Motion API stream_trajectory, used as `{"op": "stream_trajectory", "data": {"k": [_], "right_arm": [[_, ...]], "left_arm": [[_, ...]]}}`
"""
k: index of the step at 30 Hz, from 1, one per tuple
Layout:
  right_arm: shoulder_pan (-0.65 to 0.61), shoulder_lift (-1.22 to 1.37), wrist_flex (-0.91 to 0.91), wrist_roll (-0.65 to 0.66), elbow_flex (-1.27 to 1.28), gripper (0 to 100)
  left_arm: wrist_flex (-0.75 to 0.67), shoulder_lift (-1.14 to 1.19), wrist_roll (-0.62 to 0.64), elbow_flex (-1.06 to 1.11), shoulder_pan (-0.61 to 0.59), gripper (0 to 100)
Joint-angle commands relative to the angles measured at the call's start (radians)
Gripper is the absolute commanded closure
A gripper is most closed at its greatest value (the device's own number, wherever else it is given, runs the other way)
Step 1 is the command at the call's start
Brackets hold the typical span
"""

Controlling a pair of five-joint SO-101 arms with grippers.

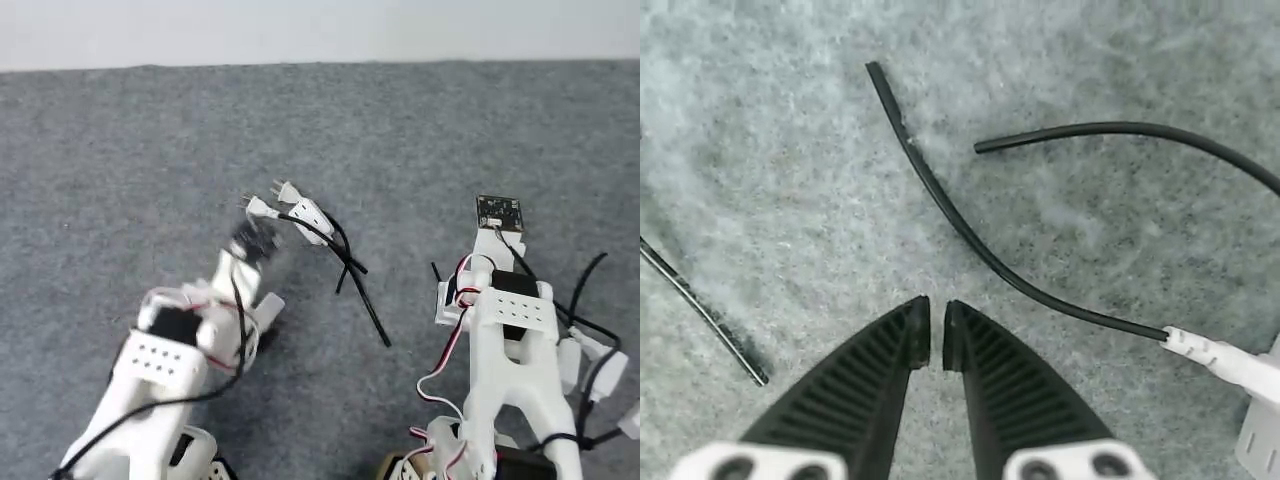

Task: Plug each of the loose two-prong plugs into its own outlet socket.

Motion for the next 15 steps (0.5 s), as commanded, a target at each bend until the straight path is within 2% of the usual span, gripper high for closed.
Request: {"op": "stream_trajectory", "data": {"k": [1,6,11,15], "right_arm": [[-0.008,-0.035,-0.015,0.015,-0.006,96.9],[-0.008,-0.035,-0.015,0.015,-0.006,96.9],[-0.008,-0.035,-0.015,0.015,-0.006,96.9],[-0.008,-0.035,-0.015,0.015,-0.006,96.9]], "left_arm": [[0.009,-0.063,-0.011,0.031,0.058,74],[-0.031,-0.074,0.002,-0.004,-0.015,74],[-0.049,-0.066,0.147,-0.077,-0.143,75],[-0.129,-0.063,0.172,-0.047,-0.187,90]]}}
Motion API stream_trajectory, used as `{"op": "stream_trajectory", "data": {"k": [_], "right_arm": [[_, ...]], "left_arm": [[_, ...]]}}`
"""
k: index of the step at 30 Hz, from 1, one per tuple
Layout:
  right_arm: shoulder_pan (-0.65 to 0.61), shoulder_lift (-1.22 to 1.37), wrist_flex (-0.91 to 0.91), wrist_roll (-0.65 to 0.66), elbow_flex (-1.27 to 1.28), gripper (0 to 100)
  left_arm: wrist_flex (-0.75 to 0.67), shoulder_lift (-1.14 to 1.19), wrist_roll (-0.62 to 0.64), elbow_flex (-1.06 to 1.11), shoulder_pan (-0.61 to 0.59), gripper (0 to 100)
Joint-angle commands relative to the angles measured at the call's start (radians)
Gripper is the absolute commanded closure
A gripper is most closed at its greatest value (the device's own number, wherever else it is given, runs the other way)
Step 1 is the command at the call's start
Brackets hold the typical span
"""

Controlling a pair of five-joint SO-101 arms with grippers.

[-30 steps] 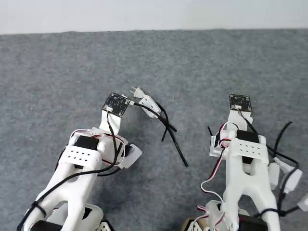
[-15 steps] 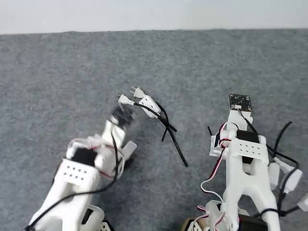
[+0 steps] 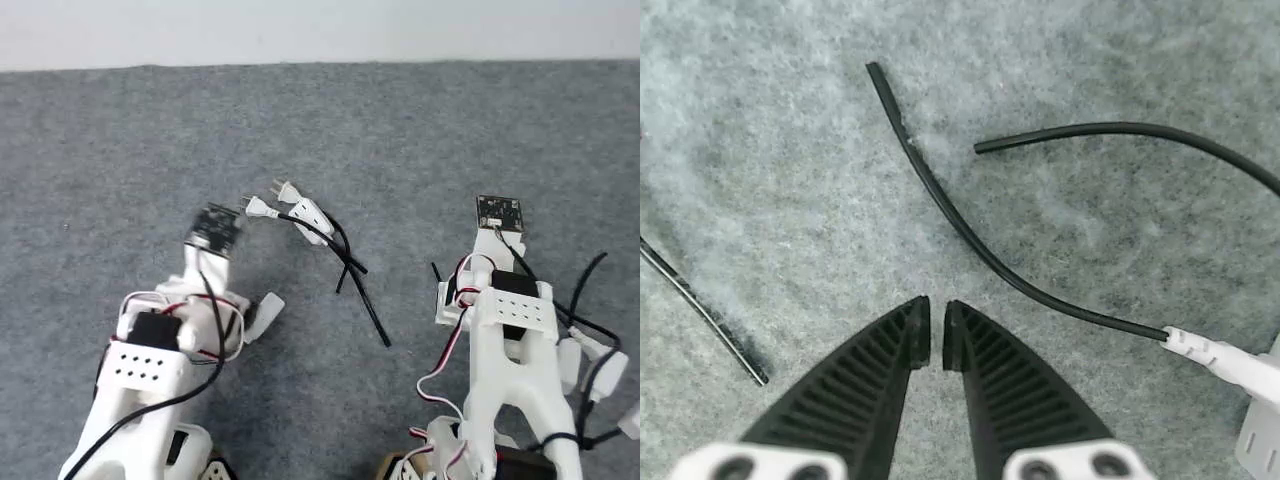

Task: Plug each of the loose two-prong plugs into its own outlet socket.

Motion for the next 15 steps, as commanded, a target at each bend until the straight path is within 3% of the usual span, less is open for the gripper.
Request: {"op": "stream_trajectory", "data": {"k": [1,3,7,15], "right_arm": [[-0.008,-0.035,-0.015,0.015,-0.006,96.9],[-0.008,-0.035,-0.015,0.015,-0.006,96.9],[-0.008,-0.035,-0.015,0.015,-0.006,96.9],[-0.008,-0.035,-0.012,0.015,-0.006,96.9]], "left_arm": [[-0.075,-0.008,0.021,-0.007,-0.025,94],[-0.083,-0.008,-0.009,0.016,-0.011,99],[-0.017,-0.008,-0.150,0.018,0.066,99],[-0.043,-0.008,-0.115,0.044,0.161,98]]}}
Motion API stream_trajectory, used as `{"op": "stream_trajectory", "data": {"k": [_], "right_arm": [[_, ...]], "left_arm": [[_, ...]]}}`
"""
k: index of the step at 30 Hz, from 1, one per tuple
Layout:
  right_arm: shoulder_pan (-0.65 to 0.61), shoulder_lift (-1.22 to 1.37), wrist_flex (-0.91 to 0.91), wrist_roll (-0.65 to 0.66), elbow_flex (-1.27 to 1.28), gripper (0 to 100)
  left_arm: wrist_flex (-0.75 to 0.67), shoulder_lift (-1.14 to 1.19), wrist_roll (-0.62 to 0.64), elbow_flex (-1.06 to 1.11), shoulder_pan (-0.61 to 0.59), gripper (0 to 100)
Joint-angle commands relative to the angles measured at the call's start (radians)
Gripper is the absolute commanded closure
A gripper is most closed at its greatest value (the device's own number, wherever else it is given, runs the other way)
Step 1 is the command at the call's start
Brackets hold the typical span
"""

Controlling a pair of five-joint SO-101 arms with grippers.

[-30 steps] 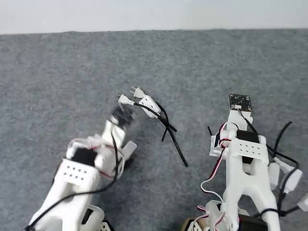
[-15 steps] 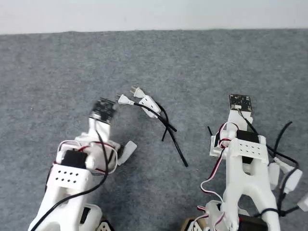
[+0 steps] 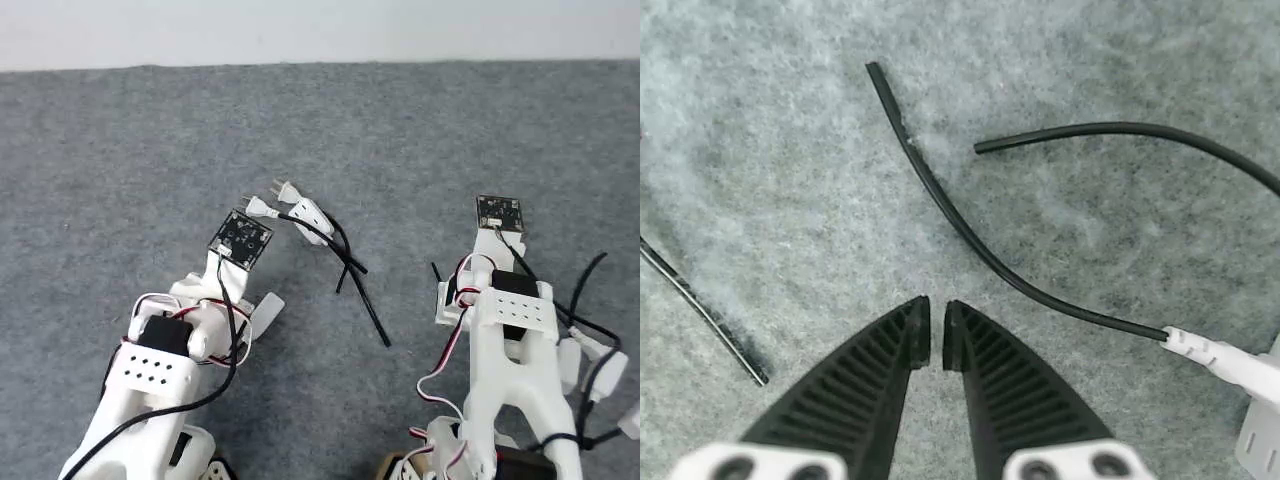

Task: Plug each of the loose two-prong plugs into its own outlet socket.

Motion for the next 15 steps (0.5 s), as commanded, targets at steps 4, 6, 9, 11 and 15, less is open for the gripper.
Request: {"op": "stream_trajectory", "data": {"k": [4,6,9,11,15], "right_arm": [[-0.008,-0.035,-0.012,0.015,-0.006,96.9],[-0.008,-0.035,-0.010,0.015,-0.006,96.9],[-0.008,-0.041,-0.008,0.015,-0.006,97.0],[-0.010,-0.045,-0.001,0.015,-0.012,97.4],[-0.139,-0.045,0.027,-0.005,-0.057,99.1]], "left_arm": [[-0.003,-0.008,0.011,0.053,0.178,98],[-0.008,-0.008,0.014,0.054,0.170,98],[-0.031,-0.015,0.015,0.051,0.129,98],[-0.063,-0.018,0.034,0.042,0.086,98],[-0.080,-0.018,0.140,-0.016,-0.048,98]]}}
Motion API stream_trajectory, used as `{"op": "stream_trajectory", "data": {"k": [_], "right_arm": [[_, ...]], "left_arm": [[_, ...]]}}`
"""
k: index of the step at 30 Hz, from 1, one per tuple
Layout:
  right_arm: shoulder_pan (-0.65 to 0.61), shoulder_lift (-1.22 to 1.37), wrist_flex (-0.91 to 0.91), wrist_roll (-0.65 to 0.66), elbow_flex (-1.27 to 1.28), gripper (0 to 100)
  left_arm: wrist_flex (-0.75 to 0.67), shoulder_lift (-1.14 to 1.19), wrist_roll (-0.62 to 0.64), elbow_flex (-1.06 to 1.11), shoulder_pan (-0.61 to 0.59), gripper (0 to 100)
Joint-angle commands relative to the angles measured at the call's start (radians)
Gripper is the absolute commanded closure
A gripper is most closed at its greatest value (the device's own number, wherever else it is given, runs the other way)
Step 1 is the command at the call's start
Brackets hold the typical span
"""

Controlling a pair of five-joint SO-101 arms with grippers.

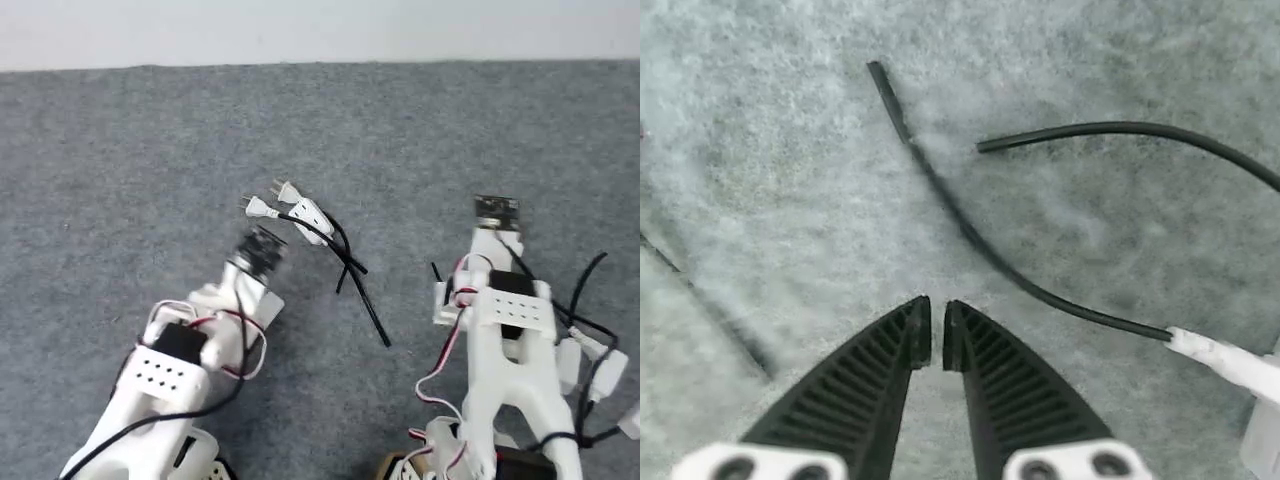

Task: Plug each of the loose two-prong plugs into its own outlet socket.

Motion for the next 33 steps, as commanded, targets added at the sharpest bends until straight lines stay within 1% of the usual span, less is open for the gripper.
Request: {"op": "stream_trajectory", "data": {"k": [1,3,6,9,14,17,20,23,26,30,33], "right_arm": [[-0.128,-0.047,0.038,-0.026,-0.074,98.9],[-0.213,-0.053,0.059,-0.058,-0.126,99.1],[-0.323,-0.068,0.064,-0.064,-0.186,99.1],[-0.435,-0.087,0.042,-0.061,-0.213,99.1],[-0.628,-0.088,-0.097,-0.018,-0.210,99.1],[-0.731,-0.064,-0.202,0.015,-0.196,99.1],[-0.822,-0.002,-0.328,0.046,-0.193,99.1],[-0.877,0.096,-0.446,0.077,-0.193,99.1],[-0.889,0.183,-0.521,0.120,-0.193,99.1],[-0.889,0.222,-0.529,0.147,-0.193,99.1],[-0.877,0.232,-0.529,0.147,-0.190,99.1]], "left_arm": [[-0.032,-0.015,0.078,-0.071,-0.123,98],[-0.032,-0.009,0.087,-0.071,-0.170,99],[-0.009,-0.008,0.086,-0.045,-0.229,99],[-0.011,-0.011,0.081,0.022,-0.239,99],[-0.083,-0.018,0.044,0.114,-0.242,99],[-0.083,-0.018,0.021,0.116,-0.244,99],[-0.080,-0.018,-0.034,0.117,-0.245,99],[-0.038,-0.018,-0.074,0.111,-0.245,99],[-0.018,-0.020,-0.109,0.104,-0.264,99],[-0.017,-0.020,-0.180,0.097,-0.327,99],[0.025,-0.020,-0.215,0.074,-0.368,99]]}}
